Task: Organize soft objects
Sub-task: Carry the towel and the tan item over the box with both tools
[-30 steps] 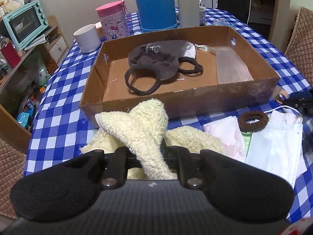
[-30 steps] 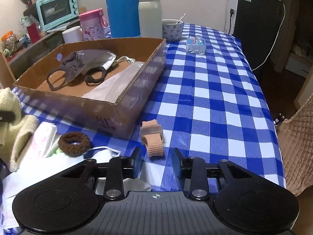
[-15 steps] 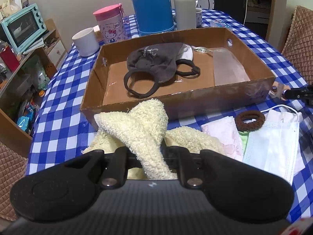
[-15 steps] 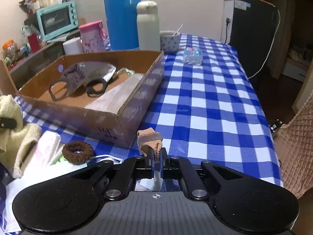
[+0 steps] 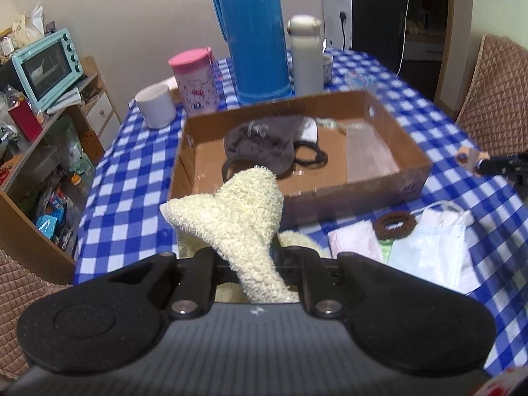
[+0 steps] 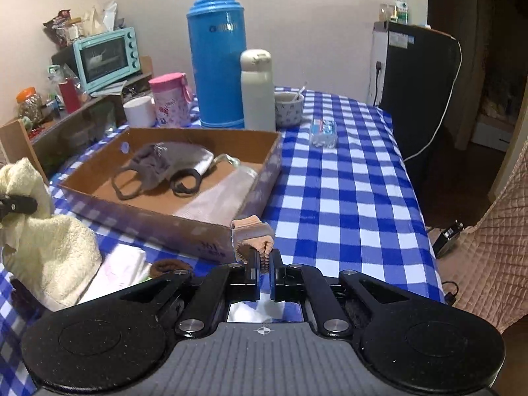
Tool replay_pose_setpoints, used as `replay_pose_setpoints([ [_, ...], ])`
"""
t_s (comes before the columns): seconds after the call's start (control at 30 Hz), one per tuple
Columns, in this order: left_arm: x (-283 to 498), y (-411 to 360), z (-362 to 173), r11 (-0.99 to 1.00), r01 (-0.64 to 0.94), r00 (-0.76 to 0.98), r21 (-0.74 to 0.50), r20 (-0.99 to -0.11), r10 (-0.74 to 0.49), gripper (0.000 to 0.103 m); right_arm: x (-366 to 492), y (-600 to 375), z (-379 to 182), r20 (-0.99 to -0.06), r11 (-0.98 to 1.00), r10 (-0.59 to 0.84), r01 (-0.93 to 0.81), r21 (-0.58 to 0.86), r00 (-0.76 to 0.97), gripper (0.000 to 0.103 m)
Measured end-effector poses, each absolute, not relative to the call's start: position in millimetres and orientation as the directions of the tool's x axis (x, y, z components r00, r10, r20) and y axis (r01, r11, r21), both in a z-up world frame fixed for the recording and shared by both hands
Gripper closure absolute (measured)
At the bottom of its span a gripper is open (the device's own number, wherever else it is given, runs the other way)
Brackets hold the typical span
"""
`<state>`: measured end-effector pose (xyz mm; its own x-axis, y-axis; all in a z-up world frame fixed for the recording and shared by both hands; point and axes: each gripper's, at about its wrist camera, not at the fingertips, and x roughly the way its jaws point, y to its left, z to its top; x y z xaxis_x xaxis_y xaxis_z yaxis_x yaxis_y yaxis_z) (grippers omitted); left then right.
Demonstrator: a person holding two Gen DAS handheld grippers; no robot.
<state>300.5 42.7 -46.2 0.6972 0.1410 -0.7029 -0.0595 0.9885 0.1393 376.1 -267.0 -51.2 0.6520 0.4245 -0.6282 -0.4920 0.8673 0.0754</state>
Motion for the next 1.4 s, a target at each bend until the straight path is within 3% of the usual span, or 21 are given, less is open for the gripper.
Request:
replay_pose_setpoints([
  [0.4, 282.4, 71.7, 31.4, 0.992, -0.052, 0.778, 0.117, -0.618, 0.114, 0.091, 362.5, -244.7, -7.5, -0.584, 0.833, 0.491, -0.543, 0.1, 0.646, 0.098],
  [0.8, 315.6, 99.6, 89.5, 0.995, -0.045, 0.843, 0.092, -0.53, 0.087, 0.091, 368.8, -209.9, 23.6, -0.536, 0.799, 0.542, -0.595, 0.088, 0.648, 0.098],
  [1.4, 428.1, 89.2, 61.6, 0.996, 0.047, 0.83, 0.077, -0.558, 0.004, 0.09, 424.1, -177.9, 11.7, -0.56, 0.805, 0.522, -0.588, 0.074, 0.643, 0.098],
])
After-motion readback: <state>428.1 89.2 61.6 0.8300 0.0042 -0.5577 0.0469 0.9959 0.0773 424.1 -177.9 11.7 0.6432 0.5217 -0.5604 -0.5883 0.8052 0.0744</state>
